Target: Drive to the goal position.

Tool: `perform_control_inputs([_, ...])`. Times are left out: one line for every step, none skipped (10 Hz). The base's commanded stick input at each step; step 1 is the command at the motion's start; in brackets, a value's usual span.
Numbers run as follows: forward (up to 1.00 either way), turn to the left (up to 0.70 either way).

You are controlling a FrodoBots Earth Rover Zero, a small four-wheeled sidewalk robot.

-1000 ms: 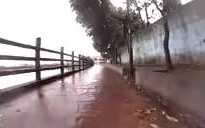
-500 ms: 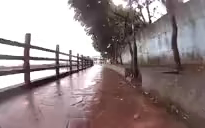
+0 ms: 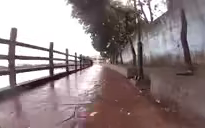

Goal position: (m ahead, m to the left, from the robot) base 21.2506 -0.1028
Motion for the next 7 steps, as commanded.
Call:
perform_control_inputs([1.0,-0.01])
perform_control_inputs([1.0,-0.01])
perform_control_inputs([1.0,-0.01])
perform_control_inputs([1.0,-0.01])
perform_control_inputs([1.0,-0.01])
perform_control_inputs([1.0,-0.01])
perform_control_inputs([1.0,-0.01])
